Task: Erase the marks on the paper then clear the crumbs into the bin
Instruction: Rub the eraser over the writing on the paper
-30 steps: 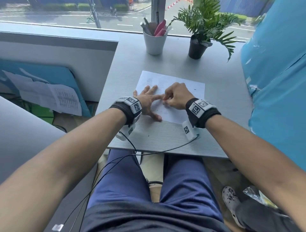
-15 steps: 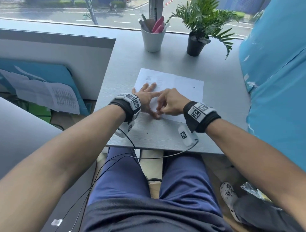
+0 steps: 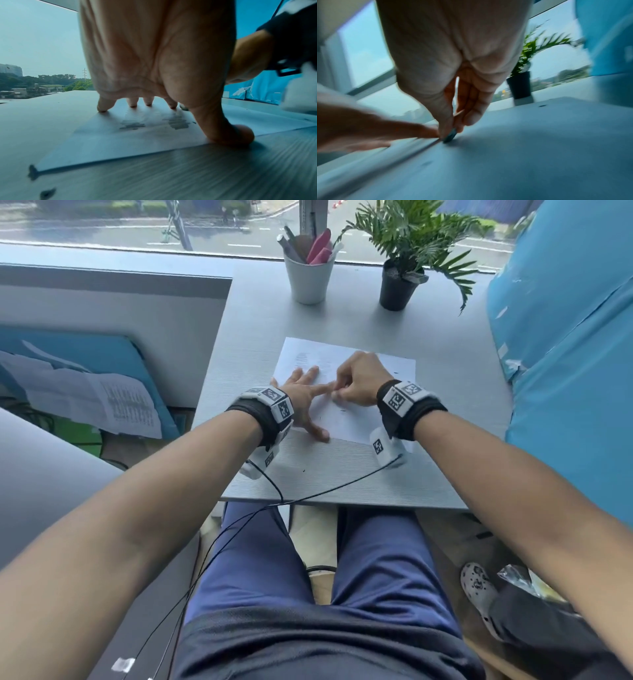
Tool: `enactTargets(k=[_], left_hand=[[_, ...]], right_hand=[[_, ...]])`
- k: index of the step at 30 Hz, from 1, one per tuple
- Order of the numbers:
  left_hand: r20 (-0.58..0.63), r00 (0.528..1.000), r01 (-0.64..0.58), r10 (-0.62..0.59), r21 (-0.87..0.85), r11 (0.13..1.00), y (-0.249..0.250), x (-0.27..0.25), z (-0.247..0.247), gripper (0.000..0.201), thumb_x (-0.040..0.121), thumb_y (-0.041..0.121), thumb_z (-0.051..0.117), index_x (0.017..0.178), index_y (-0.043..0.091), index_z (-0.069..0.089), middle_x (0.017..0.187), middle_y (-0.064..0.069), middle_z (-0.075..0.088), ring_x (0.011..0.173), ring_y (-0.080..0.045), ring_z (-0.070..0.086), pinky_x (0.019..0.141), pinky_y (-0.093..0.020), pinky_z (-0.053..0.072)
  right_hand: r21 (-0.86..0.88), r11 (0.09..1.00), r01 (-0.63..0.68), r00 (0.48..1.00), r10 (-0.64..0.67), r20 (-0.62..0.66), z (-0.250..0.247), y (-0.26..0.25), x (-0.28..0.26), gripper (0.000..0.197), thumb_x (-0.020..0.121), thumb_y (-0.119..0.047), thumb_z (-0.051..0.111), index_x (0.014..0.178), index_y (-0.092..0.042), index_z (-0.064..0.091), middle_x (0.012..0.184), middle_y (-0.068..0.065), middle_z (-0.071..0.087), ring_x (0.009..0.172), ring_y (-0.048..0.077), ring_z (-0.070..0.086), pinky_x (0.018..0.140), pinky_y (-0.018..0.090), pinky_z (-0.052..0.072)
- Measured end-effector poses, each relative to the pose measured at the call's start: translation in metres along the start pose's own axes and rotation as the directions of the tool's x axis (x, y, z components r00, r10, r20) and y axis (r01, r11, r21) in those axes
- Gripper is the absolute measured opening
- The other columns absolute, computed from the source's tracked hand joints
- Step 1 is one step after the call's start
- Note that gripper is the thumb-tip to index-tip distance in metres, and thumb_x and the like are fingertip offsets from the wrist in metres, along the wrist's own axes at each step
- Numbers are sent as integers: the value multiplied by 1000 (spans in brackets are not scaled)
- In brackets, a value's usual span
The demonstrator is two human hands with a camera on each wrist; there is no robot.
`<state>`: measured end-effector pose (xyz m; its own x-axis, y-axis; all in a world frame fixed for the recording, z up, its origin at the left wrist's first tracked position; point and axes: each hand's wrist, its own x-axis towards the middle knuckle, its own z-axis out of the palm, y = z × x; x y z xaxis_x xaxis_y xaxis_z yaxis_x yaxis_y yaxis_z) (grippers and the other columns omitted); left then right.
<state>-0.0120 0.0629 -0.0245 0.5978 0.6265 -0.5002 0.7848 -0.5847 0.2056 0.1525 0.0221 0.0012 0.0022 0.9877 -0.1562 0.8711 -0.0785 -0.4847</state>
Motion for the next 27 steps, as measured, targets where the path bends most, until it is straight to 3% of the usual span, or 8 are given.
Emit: enactTargets(k=[3,9,14,17,20,22,24,27], left_hand=[[22,999,27,-28,45,999,6,-1,-6,127,57,68,81,151,50,-2,162,1,-20,149,-29,-16,111,-70,9],[97,993,53,-62,93,994,16,7,-15,133,52,64,85,151,51,-2,160,-8,-23,146,-43,-15,108,-71,19],[72,994,66,-78,163,984,18,6,-16,135,53,69,82,151,49,-8,161,-6,-21,147,-36,-17,110,-72,11],[51,998,28,-38,185,982,16,12,-14,140,48,71,83,154,43,-5,162,-2,-21,147,-31,-22,111,-71,0],[50,999,-8,-1,182,983,18,12,-17,140,50,65,86,156,36,0,163,1,-13,150,-29,-12,113,-69,3],[43,999,-19,12,167,986,20,10,-17,136,51,61,88,156,35,5,164,2,-8,150,-28,-4,112,-70,12],[43,999,-18,11,153,988,20,8,-17,134,53,58,89,156,35,6,164,4,-8,150,-27,-3,110,-70,18],[71,997,-6,-7,173,985,24,5,-21,133,57,55,88,156,34,1,164,2,-12,150,-29,-6,111,-65,19]], right_hand=[[-1,1000,-19,997,18,-78,-3,10,2,4,69,-9,74,73,-9,76,66,1,67,60,11,57,56,16,40],[10,993,120,970,-119,210,9,0,-28,7,71,-10,81,71,-15,75,63,-10,66,59,3,60,56,12,46],[-1,1000,30,999,-30,13,-17,22,5,10,70,-11,81,77,-7,76,67,3,67,59,10,56,62,18,41],[7,997,82,994,-82,77,-3,10,-15,7,70,-6,77,74,-11,76,60,-8,63,54,3,54,54,13,42],[32,989,143,968,-147,202,10,5,-34,5,70,-10,80,73,-12,77,60,-16,61,52,-4,55,51,4,38],[39,992,124,978,-128,167,3,11,-24,7,70,-12,82,74,-12,77,62,-10,65,53,-2,56,55,9,43],[70,997,44,998,-47,35,-7,22,-10,8,68,-13,83,72,-11,76,65,-1,69,55,6,56,58,21,48],[60,998,36,999,-35,-12,-3,18,-15,6,70,-9,77,68,-13,74,63,-2,67,55,7,56,58,26,51]])
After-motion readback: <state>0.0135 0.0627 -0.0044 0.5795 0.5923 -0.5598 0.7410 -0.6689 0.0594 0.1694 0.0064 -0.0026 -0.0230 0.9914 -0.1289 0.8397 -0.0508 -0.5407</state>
